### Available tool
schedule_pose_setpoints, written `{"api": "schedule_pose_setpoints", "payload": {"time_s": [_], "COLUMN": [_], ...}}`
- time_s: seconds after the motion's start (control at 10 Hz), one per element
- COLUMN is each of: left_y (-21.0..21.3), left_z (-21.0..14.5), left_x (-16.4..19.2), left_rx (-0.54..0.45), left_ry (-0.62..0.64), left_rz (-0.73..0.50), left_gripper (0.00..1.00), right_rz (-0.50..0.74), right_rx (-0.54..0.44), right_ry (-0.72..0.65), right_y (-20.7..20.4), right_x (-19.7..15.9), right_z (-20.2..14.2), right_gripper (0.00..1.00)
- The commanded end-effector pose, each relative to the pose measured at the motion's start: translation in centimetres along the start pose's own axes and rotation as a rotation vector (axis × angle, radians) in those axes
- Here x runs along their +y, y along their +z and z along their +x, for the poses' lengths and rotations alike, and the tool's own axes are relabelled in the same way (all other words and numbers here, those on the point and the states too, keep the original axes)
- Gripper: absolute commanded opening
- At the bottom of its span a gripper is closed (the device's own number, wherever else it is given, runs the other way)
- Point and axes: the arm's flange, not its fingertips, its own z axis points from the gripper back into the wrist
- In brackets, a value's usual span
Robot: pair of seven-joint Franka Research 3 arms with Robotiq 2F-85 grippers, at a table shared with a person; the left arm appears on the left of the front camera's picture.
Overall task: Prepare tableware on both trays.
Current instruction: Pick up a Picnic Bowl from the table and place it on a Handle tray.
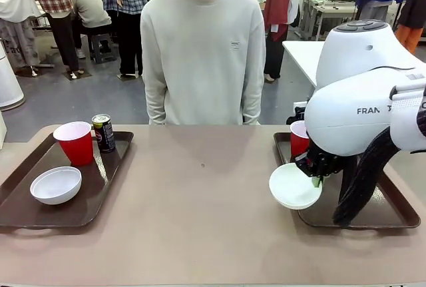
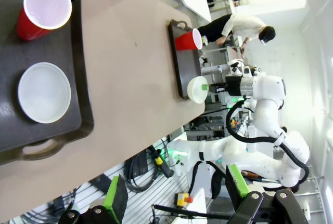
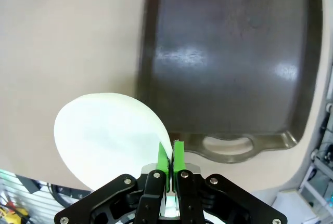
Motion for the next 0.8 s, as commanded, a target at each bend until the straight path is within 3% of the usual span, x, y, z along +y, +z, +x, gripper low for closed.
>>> {"api": "schedule_pose_setpoints", "payload": {"time_s": [0.0, 0.3, 0.7], "left_y": [-0.1, -0.1, -0.1], "left_z": [-0.2, -0.2, -0.2], "left_x": [0.1, 0.1, 0.1], "left_rx": [-0.008, -0.008, -0.008], "left_ry": [-0.024, -0.024, -0.024], "left_rz": [-0.018, -0.018, -0.018], "left_gripper": [1.00, 1.00, 1.00], "right_rz": [-0.008, 0.049, 0.128], "right_rx": [0.046, 0.114, 0.151], "right_ry": [-0.006, -0.026, -0.023], "right_y": [-0.5, -2.8, -5.4], "right_x": [-4.7, -9.1, -10.5], "right_z": [1.1, 4.2, 6.9], "right_gripper": [0.04, 0.04, 0.04]}}
